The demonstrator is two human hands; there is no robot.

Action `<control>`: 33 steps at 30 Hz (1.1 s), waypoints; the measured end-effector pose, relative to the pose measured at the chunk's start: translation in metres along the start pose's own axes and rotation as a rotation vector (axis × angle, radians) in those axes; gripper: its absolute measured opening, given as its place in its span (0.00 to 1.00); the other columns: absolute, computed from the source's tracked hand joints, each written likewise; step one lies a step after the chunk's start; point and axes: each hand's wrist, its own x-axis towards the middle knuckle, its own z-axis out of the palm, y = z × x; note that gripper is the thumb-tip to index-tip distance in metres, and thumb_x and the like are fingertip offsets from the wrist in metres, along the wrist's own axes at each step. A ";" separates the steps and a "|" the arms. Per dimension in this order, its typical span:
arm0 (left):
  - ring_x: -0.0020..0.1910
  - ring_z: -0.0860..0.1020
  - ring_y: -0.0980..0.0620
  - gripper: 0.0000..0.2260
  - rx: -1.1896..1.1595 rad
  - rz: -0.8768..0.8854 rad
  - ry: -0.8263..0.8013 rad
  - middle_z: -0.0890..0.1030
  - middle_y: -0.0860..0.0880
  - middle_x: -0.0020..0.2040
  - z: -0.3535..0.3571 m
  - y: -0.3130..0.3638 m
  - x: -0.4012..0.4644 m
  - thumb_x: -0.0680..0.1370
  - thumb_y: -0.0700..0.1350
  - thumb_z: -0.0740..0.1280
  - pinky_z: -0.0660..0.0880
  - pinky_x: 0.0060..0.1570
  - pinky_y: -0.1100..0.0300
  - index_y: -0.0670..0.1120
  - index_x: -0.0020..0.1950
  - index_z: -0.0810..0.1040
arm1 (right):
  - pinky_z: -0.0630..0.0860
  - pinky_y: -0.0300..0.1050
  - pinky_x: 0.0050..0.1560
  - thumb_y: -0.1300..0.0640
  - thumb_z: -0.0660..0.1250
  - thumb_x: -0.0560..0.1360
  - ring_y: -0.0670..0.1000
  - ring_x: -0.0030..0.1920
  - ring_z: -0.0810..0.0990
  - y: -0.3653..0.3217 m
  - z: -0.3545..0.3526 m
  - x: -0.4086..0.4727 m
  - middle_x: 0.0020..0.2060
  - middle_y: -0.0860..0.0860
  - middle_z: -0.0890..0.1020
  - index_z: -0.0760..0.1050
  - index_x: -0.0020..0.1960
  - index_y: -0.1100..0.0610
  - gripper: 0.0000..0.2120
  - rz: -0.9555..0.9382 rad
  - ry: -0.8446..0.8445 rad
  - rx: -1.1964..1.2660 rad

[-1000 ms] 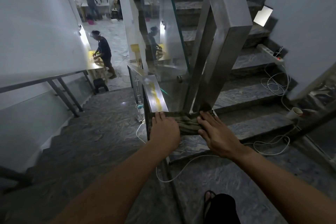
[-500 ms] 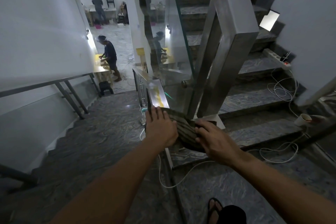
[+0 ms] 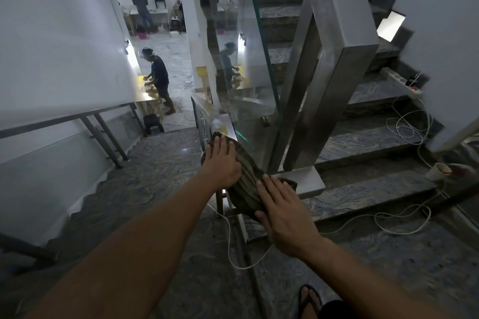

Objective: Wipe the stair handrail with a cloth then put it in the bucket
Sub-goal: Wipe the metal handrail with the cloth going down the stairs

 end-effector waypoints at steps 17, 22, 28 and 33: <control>0.78 0.41 0.46 0.33 0.020 0.187 0.063 0.44 0.42 0.79 -0.012 -0.036 0.042 0.76 0.56 0.43 0.37 0.72 0.54 0.41 0.78 0.44 | 0.48 0.56 0.73 0.40 0.53 0.73 0.62 0.73 0.63 -0.070 0.016 0.048 0.72 0.64 0.66 0.61 0.73 0.65 0.37 0.261 0.003 0.067; 0.78 0.41 0.47 0.29 0.063 0.227 0.059 0.44 0.43 0.79 -0.018 -0.046 0.060 0.81 0.54 0.47 0.38 0.73 0.53 0.43 0.78 0.45 | 0.55 0.58 0.73 0.45 0.58 0.72 0.63 0.71 0.67 -0.077 0.016 0.066 0.71 0.66 0.67 0.63 0.72 0.67 0.36 0.295 0.003 0.091; 0.78 0.43 0.47 0.27 0.072 0.227 0.080 0.46 0.43 0.79 -0.024 -0.055 0.085 0.81 0.52 0.47 0.40 0.74 0.52 0.43 0.78 0.46 | 0.37 0.56 0.74 0.46 0.54 0.79 0.62 0.77 0.40 -0.071 0.005 0.093 0.76 0.65 0.40 0.36 0.76 0.65 0.38 0.247 -0.084 0.145; 0.78 0.50 0.45 0.27 0.026 0.225 0.138 0.54 0.41 0.78 -0.027 -0.064 0.103 0.80 0.53 0.46 0.45 0.75 0.48 0.42 0.77 0.51 | 0.43 0.58 0.76 0.46 0.54 0.79 0.62 0.77 0.40 -0.069 0.007 0.112 0.76 0.63 0.39 0.35 0.76 0.64 0.39 0.265 -0.108 0.215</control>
